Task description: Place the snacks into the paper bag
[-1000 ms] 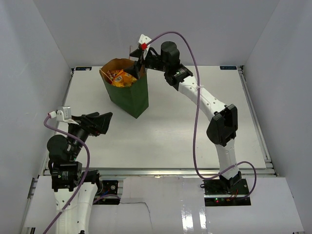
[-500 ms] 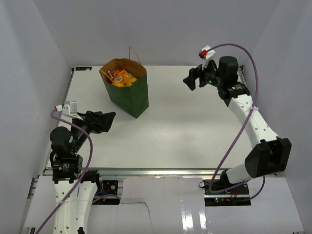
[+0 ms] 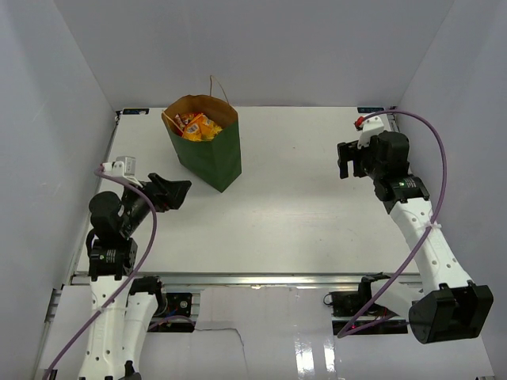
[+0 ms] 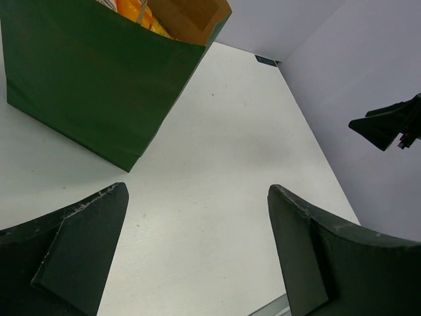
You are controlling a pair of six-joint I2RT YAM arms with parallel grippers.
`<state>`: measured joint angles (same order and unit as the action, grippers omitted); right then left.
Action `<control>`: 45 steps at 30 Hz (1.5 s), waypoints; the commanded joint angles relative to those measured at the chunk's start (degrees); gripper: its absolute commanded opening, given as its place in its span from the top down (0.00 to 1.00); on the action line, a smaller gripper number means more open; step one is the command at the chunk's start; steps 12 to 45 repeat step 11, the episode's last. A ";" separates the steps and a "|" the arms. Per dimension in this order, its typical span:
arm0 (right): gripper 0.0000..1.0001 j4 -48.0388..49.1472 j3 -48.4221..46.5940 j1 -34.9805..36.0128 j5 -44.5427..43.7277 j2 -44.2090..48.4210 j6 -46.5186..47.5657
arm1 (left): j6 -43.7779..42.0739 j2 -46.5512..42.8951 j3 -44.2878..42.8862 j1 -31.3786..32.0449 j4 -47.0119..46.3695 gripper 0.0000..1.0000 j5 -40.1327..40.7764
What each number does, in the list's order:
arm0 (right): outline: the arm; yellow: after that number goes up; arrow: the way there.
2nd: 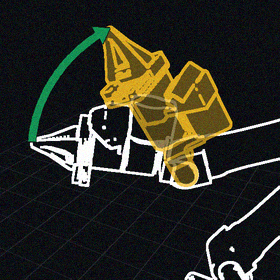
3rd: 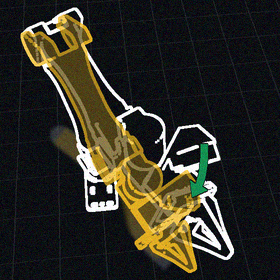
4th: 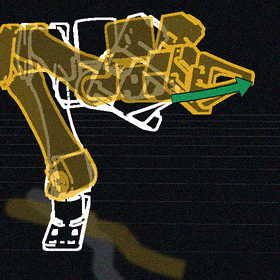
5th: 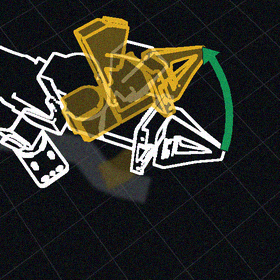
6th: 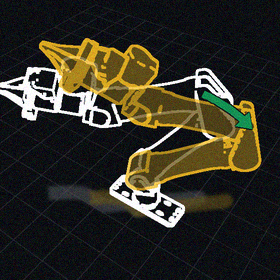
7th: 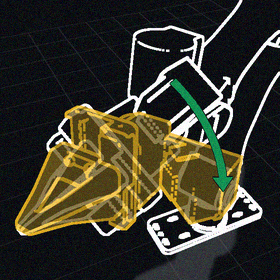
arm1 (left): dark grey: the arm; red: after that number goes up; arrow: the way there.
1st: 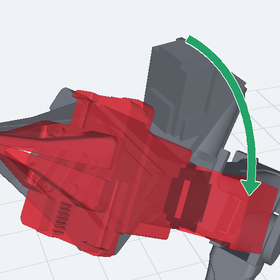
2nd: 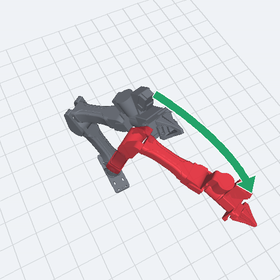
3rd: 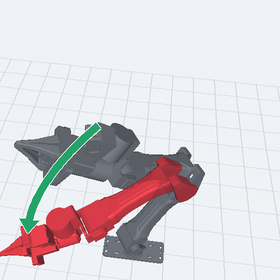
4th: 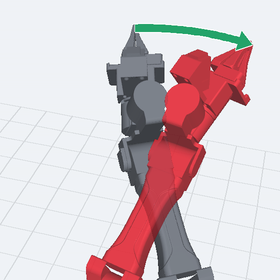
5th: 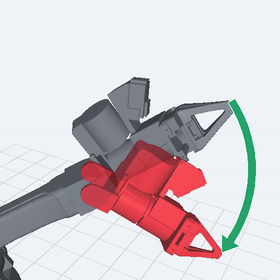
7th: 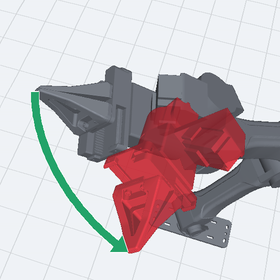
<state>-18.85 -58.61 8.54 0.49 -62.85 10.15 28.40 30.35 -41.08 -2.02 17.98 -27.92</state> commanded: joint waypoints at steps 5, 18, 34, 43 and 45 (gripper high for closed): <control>0.10 -0.66 -3.79 -0.01 -1.02 -0.60 1.80 | -1.68 0.41 -0.05 0.09 -0.49 0.02 -0.64; 0.10 0.22 -5.11 0.08 1.00 -2.54 1.53 | -1.68 -0.99 0.47 0.09 -0.05 0.02 0.24; 0.10 0.22 -5.11 0.08 1.00 -2.54 1.53 | -1.68 -0.99 0.47 0.09 -0.05 0.02 0.24; 0.10 0.22 -5.11 0.08 1.00 -2.54 1.53 | -1.68 -0.99 0.47 0.09 -0.05 0.02 0.24; 0.10 0.22 -5.11 0.08 1.00 -2.54 1.53 | -1.68 -0.99 0.47 0.09 -0.05 0.02 0.24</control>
